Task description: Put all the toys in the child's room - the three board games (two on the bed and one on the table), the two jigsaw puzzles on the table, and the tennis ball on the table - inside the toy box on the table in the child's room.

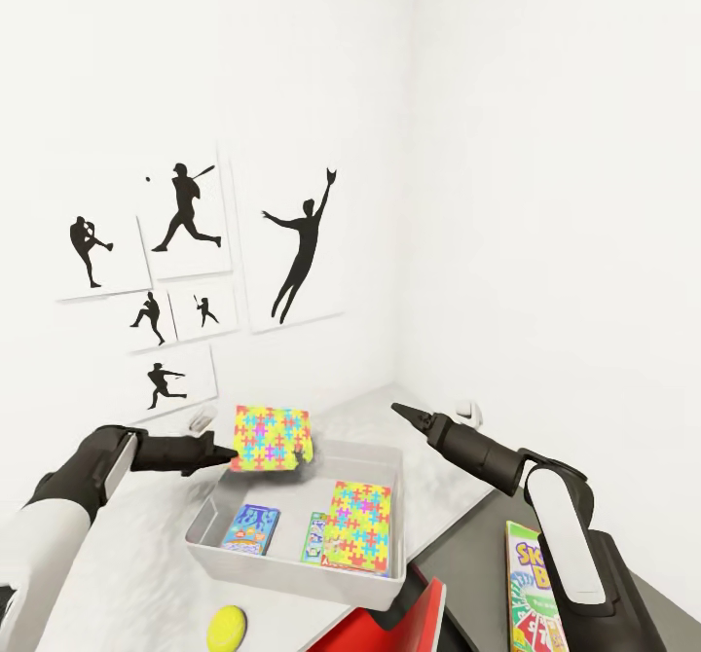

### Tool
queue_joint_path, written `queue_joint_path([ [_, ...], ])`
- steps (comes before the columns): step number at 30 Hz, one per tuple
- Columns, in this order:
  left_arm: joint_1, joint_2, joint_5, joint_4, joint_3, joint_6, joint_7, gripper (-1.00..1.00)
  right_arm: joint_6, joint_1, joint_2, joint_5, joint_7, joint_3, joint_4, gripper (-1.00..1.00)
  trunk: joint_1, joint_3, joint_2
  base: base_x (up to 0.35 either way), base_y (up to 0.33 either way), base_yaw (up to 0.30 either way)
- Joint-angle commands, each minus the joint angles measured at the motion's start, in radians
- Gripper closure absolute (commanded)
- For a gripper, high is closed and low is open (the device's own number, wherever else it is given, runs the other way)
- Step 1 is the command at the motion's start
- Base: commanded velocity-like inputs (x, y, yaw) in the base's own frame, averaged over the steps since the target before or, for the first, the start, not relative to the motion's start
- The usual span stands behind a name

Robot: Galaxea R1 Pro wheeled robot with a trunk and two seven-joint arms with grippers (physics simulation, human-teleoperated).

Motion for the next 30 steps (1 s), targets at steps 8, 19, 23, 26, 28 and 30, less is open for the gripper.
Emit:
queue_joint_path([
  [8,0.0,-0.014,0.007,0.002,-0.134,0.005,-0.007,1.0,0.006,-0.001,0.0,0.006,0.01,-0.003,0.0,-1.0,0.0,0.0,-0.001,0.0,0.0,0.0],
  [19,0.001,-0.017,0.001,0.012,-0.147,0.0,-0.004,1.0,0.007,-0.001,0.0,0.002,0.011,-0.026,0.0,-1.0,0.0,0.0,-0.001,0.0,0.0,0.0],
  [23,0.001,-0.021,0.0,0.014,-0.148,0.0,-0.004,1.0,0.007,-0.001,0.0,0.002,0.011,-0.027,0.0,-1.0,0.0,0.0,-0.001,0.0,0.0,0.0],
  [26,0.001,-0.022,-0.002,0.014,-0.149,0.0,-0.004,1.0,0.007,-0.001,0.0,0.002,0.011,-0.028,0.0,-1.0,0.0,0.0,-0.001,0.0,0.0,0.0],
  [28,0.001,-0.023,-0.003,0.014,-0.15,-0.001,-0.004,1.0,0.008,-0.001,0.0,0.002,0.011,-0.029,0.0,-1.0,0.0,0.0,-0.001,0.0,0.0,0.0],
  [30,0.001,-0.022,-0.003,0.014,-0.152,-0.001,-0.004,1.0,0.008,-0.001,0.0,0.002,0.011,-0.029,0.0,-1.0,0.0,0.0,-0.001,0.0,0.0,0.0],
])
